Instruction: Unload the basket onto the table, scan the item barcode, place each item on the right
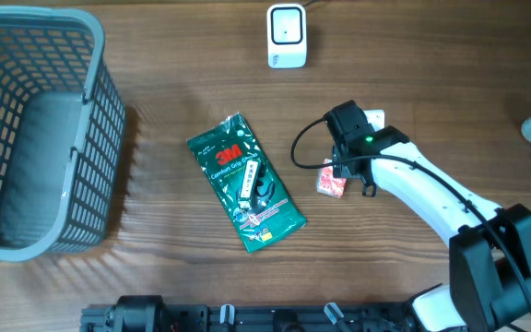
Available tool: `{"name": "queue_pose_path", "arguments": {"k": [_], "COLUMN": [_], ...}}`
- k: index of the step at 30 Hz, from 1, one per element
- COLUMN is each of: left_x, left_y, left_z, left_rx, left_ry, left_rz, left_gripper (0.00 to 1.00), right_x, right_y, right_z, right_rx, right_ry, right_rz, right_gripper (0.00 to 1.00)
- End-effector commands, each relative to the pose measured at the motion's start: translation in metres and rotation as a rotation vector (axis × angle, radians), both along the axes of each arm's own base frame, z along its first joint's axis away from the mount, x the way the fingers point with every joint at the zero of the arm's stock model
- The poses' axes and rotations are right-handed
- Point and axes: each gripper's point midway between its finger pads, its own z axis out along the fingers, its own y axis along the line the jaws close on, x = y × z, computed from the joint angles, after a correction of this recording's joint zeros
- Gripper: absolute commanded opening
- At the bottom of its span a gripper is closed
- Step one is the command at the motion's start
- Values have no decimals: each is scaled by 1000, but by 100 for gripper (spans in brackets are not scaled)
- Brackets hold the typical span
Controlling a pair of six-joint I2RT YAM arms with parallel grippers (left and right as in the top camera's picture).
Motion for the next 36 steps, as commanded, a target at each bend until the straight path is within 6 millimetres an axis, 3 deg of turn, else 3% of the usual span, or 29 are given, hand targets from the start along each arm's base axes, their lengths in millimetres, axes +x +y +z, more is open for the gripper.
{"name": "queue_pose_path", "arguments": {"k": [1, 6, 13, 18, 20, 22, 24, 27, 28, 31, 33, 35, 36], "left_x": [-2, -2, -2, -2, -2, -2, -2, -2, -2, -2, -2, -2, -2], "left_y": [0, 0, 0, 0, 0, 0, 0, 0, 0, 0, 0, 0, 0], "left_z": [0, 0, 0, 0, 0, 0, 0, 0, 0, 0, 0, 0, 0], "left_rx": [6, 6, 6, 6, 6, 6, 6, 6, 6, 6, 6, 6, 6], "left_ry": [0, 0, 0, 0, 0, 0, 0, 0, 0, 0, 0, 0, -1], "left_rz": [9, 9, 9, 9, 9, 9, 9, 9, 9, 9, 9, 9, 9], "left_gripper": [100, 100, 100, 100, 100, 100, 100, 100, 99, 100, 100, 100, 100], "right_x": [1, -5, -4, 2, 1, 7, 16, 43, 53, 62, 56, 49, 48], "right_y": [2, -5, -11, -20, -27, -19, 3, 61, 86, 101, 93, 69, 59], "right_z": [-11, -37, -36, -38, -42, -45, -39, 16, 56, 118, 127, 110, 102], "right_rx": [36, -27, -63, -52, -25, 65, 218, 534, 651, 734, 705, 593, 538], "right_ry": [-12, 53, 41, 28, 45, 62, 103, 89, 51, -67, -84, -51, -46], "right_rz": [-117, -141, -147, -182, -214, -201, -152, 18, 128, 224, 203, 91, 53], "right_gripper": [96, 83, 63, 36, 5, 4, 4, 4, 4, 4, 5, 76, 97]}}
